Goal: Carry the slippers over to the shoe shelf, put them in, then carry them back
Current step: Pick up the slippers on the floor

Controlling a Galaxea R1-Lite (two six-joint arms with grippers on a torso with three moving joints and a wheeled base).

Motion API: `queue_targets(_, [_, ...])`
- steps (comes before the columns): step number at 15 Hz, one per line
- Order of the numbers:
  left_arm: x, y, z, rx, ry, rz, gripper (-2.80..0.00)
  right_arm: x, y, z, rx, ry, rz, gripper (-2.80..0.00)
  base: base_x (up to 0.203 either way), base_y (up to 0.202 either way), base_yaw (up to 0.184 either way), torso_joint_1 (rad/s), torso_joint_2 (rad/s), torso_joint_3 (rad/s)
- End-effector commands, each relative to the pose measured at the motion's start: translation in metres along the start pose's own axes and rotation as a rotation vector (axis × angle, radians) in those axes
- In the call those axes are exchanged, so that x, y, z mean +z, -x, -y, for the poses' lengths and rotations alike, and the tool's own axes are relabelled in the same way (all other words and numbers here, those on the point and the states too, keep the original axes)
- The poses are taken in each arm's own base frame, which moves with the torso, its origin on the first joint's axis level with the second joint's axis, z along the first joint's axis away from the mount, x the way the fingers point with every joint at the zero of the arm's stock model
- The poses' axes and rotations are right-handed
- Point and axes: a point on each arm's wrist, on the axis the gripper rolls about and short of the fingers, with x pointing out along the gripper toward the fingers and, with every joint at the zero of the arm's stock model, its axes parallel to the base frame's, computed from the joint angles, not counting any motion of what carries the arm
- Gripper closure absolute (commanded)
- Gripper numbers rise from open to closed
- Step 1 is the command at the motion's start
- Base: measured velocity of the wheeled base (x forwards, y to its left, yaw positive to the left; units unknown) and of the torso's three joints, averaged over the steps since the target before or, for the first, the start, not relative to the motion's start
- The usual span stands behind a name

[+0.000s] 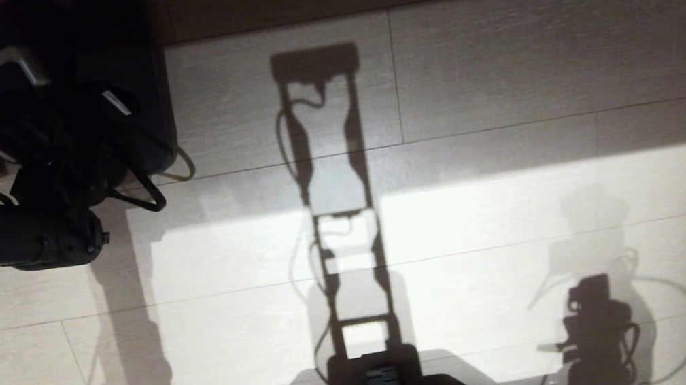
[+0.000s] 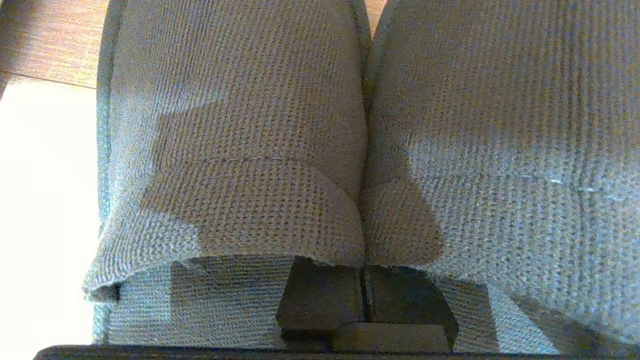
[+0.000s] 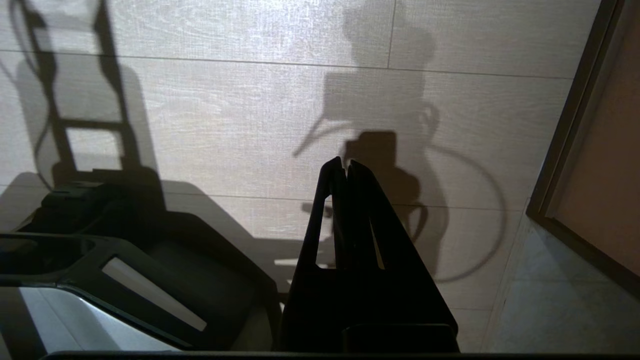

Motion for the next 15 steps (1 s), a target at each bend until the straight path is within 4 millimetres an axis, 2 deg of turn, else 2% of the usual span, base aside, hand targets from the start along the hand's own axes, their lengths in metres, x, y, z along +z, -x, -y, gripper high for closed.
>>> queue_targets(1, [0.005,0.001,0.000,0.000,0.000,0.005,0.00,0.000,0.000,0.000,0.002,0.001,0.002,0.00,0.000,0.000,0.000,0.000,0.00,0.000])
queue_targets(4, [0.024,0.010,0.000,0.000,-0.004,-0.008,0.00,0.000,0.000,0.000,0.001,0.001,0.002,0.00,0.000,0.000,0.000,0.000,0.00,0.000])
queue_targets(8, [0.045,0.032,-0.002,0.007,-0.023,-0.066,0.00,0.000,0.000,0.000,0.000,0.001,0.002,0.00,0.000,0.000,0.000,0.000,0.00,0.000])
queue_targets(13, [0.073,0.073,-0.011,0.022,-0.054,-0.114,0.00,0.000,0.000,0.000,0.000,0.001,0.002,0.00,0.000,0.000,0.000,0.000,0.00,0.000])
queue_targets(15, [0.078,0.099,-0.016,0.030,-0.069,-0.166,0.00,0.000,0.000,0.000,0.000,0.001,0.002,0.00,0.000,0.000,0.000,0.000,0.00,0.000])
